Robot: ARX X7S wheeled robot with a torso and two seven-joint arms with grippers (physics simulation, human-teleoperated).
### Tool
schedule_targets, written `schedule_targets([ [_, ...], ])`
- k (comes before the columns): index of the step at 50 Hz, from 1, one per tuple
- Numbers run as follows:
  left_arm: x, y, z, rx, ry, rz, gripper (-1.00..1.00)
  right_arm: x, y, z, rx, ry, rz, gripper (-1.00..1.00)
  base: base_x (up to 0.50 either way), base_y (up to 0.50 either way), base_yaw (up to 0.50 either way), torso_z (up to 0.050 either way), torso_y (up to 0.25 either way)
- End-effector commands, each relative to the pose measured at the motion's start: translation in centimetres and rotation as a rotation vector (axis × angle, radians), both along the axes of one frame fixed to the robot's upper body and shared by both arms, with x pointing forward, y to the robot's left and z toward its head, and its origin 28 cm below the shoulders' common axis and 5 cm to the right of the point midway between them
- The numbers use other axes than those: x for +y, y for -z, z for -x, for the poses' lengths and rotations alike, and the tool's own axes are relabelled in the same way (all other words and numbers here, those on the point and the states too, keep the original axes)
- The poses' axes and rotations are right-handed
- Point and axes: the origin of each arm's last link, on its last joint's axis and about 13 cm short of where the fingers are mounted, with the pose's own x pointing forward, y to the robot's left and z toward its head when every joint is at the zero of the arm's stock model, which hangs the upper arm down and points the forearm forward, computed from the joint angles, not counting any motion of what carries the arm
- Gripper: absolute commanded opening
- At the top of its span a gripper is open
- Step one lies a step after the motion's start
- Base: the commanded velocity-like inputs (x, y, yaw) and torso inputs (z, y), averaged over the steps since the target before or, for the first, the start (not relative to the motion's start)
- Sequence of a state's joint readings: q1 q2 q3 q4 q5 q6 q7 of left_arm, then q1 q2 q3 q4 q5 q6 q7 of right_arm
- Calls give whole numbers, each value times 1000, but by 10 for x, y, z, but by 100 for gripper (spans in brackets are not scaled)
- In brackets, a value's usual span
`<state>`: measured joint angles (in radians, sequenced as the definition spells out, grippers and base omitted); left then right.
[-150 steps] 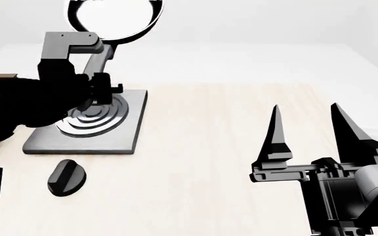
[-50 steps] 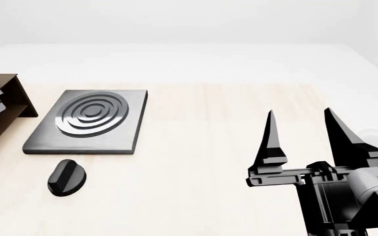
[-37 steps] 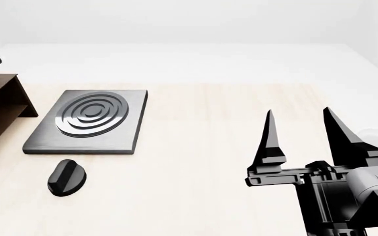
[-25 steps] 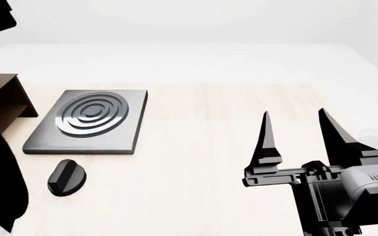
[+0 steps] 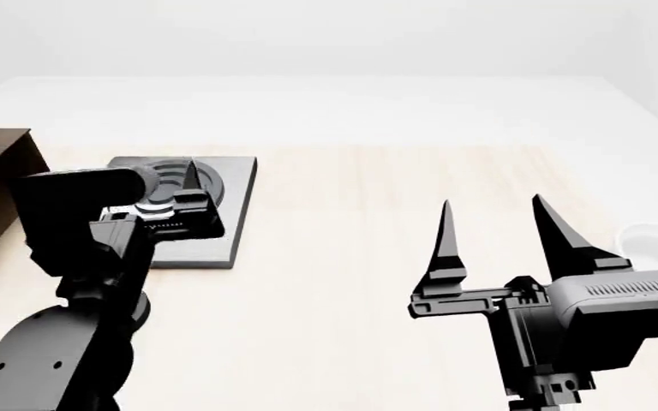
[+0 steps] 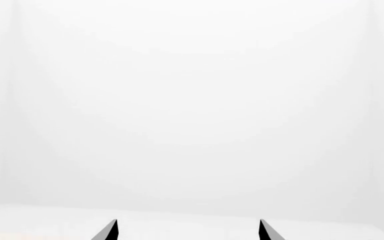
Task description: Put the frying pan on top of the cabinet.
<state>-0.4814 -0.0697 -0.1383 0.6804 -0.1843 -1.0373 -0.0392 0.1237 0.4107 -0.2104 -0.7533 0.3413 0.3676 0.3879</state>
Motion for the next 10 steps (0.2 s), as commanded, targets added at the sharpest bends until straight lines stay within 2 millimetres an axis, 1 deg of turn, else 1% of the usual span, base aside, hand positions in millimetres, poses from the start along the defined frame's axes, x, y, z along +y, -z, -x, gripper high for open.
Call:
schedule_targets([
  [1, -11, 25, 25, -4, 49, 53, 100, 1, 2, -6, 8, 17, 14, 100, 0, 0, 0, 0, 0],
  [10, -18, 35, 25, 26, 90, 33, 100, 2, 8, -9, 21, 20, 8, 100, 0, 0, 0, 0, 0],
])
